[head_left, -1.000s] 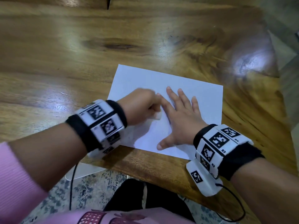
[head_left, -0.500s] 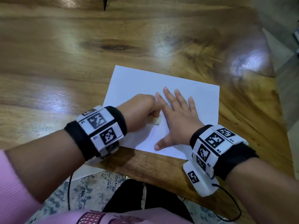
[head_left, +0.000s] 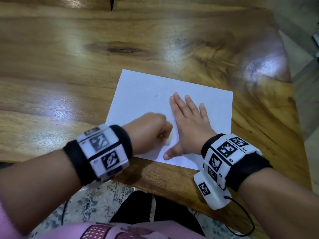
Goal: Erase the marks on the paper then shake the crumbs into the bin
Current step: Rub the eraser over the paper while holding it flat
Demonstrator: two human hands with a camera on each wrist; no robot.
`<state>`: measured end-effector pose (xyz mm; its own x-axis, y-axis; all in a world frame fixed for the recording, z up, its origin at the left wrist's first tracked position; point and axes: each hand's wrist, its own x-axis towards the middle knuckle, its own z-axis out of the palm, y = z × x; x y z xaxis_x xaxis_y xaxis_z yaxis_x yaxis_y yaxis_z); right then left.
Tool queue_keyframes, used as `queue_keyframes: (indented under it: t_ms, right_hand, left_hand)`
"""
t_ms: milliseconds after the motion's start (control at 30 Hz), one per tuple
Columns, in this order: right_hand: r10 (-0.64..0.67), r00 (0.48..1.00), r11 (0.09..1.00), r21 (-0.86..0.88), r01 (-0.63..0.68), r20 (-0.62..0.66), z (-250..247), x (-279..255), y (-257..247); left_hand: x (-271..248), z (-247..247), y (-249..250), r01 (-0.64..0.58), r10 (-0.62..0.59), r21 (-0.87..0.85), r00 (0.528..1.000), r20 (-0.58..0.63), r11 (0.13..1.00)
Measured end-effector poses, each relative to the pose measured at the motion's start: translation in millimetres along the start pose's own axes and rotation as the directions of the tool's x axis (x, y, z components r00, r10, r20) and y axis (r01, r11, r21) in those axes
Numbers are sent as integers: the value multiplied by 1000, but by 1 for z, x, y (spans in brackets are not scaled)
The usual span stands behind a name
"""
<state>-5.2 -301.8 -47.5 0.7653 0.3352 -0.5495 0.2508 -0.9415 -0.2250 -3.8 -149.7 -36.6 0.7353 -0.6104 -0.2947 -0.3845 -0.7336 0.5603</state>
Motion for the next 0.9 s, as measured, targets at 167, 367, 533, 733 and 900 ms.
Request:
queue_keyframes:
  t_ms: [167,367,533,733,900]
  right_hand:
    - [-5,1000,1000,4,5,-4,0,0,0]
    - [-10,1000,1000,8,10,-2,0,-1,1]
    - [-6,1000,1000,-2,6,-2,0,-1,1]
    - [-8,1000,1000,-3,8,-2,-1,-2,0]
    - [-8,1000,1000,1,8,7,0,-1,1]
  left_hand:
    - [-1,-2,-1,0,1,-18,1000,29,1000]
    - [3,-2,3,4,-5,-12,998,-61,1000]
    - [-24,2,-13,-7,8,-37,999,36,999]
    - [12,-8,-12,56,-54,7,990,-132,998]
    - [-33,6,-17,24,-22,-77,1000,22,997]
